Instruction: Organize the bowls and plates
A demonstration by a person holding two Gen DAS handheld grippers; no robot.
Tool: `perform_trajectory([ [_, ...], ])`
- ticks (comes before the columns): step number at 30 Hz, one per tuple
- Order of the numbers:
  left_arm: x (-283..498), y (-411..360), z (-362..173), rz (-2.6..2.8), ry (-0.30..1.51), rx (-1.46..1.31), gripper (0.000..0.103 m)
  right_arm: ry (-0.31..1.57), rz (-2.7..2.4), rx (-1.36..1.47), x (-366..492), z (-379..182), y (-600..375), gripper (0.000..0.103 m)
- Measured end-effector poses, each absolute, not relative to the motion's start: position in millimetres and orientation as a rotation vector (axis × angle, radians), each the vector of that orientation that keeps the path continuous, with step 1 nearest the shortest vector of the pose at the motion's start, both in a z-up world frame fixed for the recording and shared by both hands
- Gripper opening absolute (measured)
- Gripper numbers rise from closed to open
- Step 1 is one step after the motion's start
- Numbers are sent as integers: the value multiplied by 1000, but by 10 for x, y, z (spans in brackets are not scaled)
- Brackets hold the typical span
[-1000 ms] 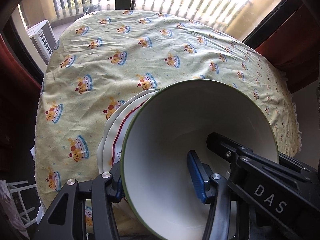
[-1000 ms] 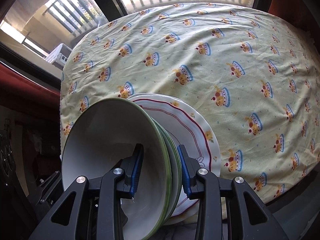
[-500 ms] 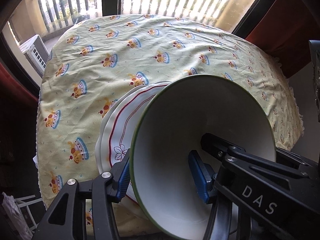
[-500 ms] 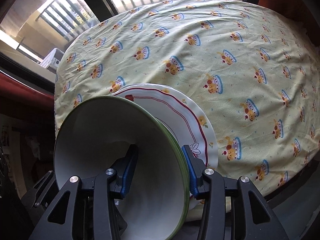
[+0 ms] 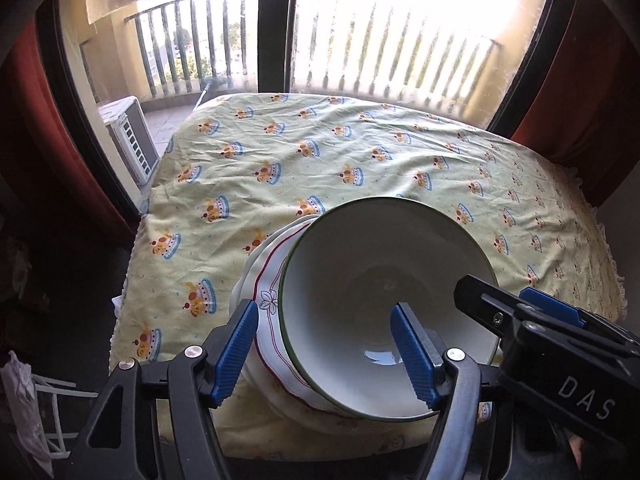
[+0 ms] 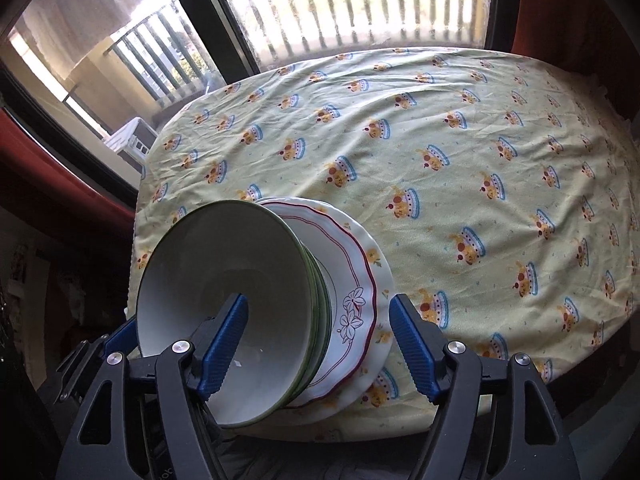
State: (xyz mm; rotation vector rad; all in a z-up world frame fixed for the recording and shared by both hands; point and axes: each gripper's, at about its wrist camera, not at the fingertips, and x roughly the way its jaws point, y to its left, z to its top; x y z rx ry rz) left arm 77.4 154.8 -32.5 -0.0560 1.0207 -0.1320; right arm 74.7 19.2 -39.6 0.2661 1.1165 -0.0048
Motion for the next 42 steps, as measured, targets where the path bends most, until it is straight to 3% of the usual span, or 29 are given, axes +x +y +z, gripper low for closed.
perform_trajectory([
  [4,522,1472,-143,-72,873,-45,80,1013,33,241,532,-190,58,76],
  [13,5,1230,-156,-53,788,-47,90,844,51,165,10,-72,-357,81],
  [28,-521,886,-451,-71,775,-45,92,781,-30,96,-687,-402,-948,83],
  [31,-584,856,-472,-76,786,-56,96,796,-30,94,-807,-450,-968,94],
  [42,-723,759,-380,-83,738,-45,99,738,-50,98,-1051,-358,-1050,94],
])
